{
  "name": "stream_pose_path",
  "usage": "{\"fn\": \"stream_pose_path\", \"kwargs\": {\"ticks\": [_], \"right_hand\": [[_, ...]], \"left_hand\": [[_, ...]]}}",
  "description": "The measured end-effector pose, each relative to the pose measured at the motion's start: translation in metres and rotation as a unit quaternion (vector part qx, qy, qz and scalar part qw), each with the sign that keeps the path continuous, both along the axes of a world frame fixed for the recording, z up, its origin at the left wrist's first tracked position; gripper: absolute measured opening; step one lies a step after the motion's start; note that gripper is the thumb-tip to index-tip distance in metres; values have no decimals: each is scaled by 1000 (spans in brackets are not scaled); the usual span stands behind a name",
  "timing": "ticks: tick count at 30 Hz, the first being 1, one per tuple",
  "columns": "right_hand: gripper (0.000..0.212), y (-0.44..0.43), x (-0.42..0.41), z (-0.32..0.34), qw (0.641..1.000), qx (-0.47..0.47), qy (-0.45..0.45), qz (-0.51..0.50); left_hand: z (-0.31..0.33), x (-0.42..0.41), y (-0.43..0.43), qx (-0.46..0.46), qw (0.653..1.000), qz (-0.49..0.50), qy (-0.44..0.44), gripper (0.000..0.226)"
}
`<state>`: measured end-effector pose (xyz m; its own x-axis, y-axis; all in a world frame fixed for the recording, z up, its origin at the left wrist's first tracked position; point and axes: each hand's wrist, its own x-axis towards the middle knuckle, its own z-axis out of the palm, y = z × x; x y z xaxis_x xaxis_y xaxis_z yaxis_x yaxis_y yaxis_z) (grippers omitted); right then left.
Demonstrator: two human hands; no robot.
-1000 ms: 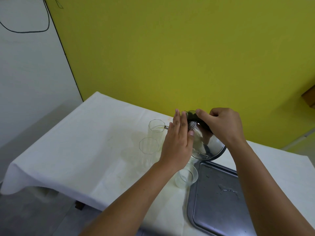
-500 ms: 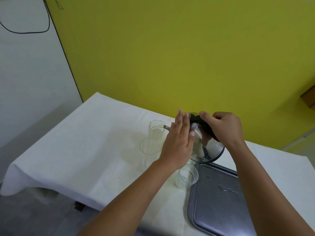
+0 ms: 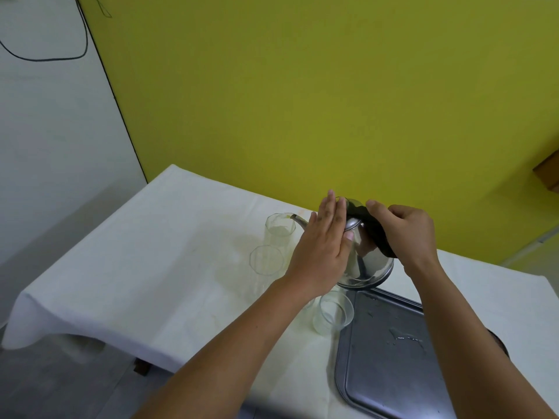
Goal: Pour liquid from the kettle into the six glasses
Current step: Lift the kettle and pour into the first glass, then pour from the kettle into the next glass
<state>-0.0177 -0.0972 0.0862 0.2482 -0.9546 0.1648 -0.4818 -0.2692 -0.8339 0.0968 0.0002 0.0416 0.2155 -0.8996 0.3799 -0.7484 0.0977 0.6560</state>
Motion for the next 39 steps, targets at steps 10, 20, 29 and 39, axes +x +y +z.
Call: {"fn": "stream_pose_path", "kwargs": {"ticks": [10,20,29,39], "right_hand": [[62,12,-20,-16,984,94,-152,-20],[41,17,-46,-5,981,106,-160,-39],[66,20,-74,-3,991,78,-90,-68],[49,25,-84,-10,995,49,14,-84]], "left_hand": [[5,-7,-7,17,995,-35,-92,59],[14,-37,-2,12,996,-29,-88,55],[6,-60,3,22,997,-60,-45,54],[-13,-67,7,63,994,-85,-31,55]]}}
